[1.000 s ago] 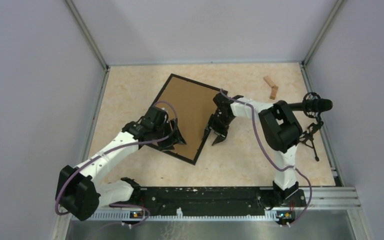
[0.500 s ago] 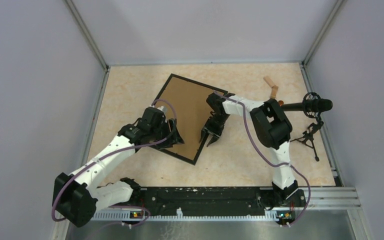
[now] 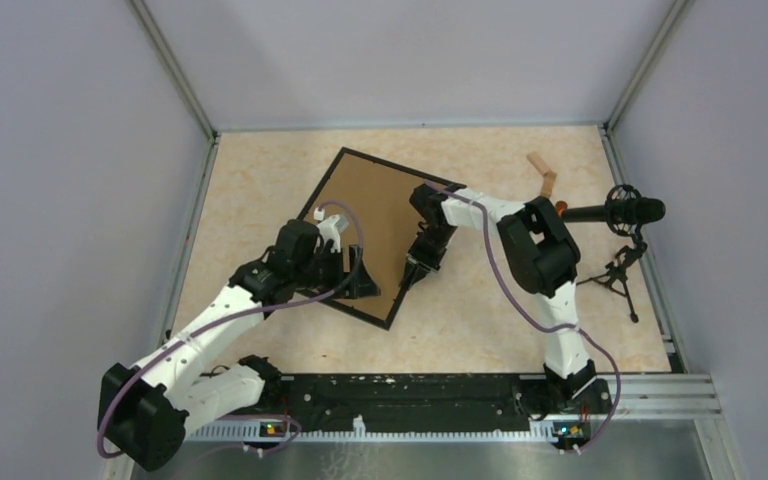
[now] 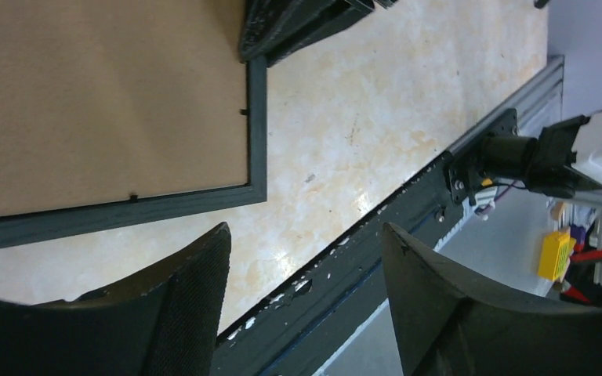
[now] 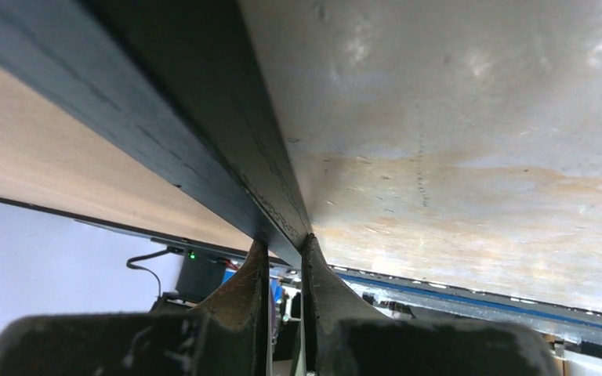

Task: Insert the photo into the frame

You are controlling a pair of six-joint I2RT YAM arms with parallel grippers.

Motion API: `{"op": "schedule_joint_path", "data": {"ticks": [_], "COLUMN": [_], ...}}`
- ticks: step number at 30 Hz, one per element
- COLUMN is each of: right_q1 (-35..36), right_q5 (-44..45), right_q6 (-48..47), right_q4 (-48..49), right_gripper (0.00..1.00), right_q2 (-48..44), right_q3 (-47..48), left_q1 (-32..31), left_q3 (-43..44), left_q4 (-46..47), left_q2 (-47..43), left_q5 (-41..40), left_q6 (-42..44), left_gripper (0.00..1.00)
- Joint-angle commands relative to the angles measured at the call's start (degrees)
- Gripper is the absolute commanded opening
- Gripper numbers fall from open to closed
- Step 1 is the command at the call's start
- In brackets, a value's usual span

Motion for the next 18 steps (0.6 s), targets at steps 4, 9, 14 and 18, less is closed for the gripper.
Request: {"op": "schedule_joint_path", "data": {"ticks": [4,9,14,18], "right_q1": [1.43,1.36,0.91,0.47], "right_q5": [7.76,2.97,1.58,0.03], "right_q6": [-2.19,-3.63,-3.16,-2.84], "right_q4": [-7.55,-10.64,-10.87,-10.92], "right_gripper": [0.0,0.0,0.0,0.0], "right_q2": [2.49,2.75,1.18,-0.31], "right_q3": [7.05,10.51,10.21,9.17], "left_q1": [-0.56,-7.86,-23.2,-29.7], "left_q3": [-3.3,-2.02,-2.39,-3.72], "left_q4": [9.49,7.62,7.93,10.45], "left_q2": [0.81,1.68,0.7,0.22], "left_q5": [9.38,-1.23,-21.69,-28.81], "left_q6": [7.14,10.92,17.62,24.95], "left_gripper": [0.75,0.8,0.9,0.92]}}
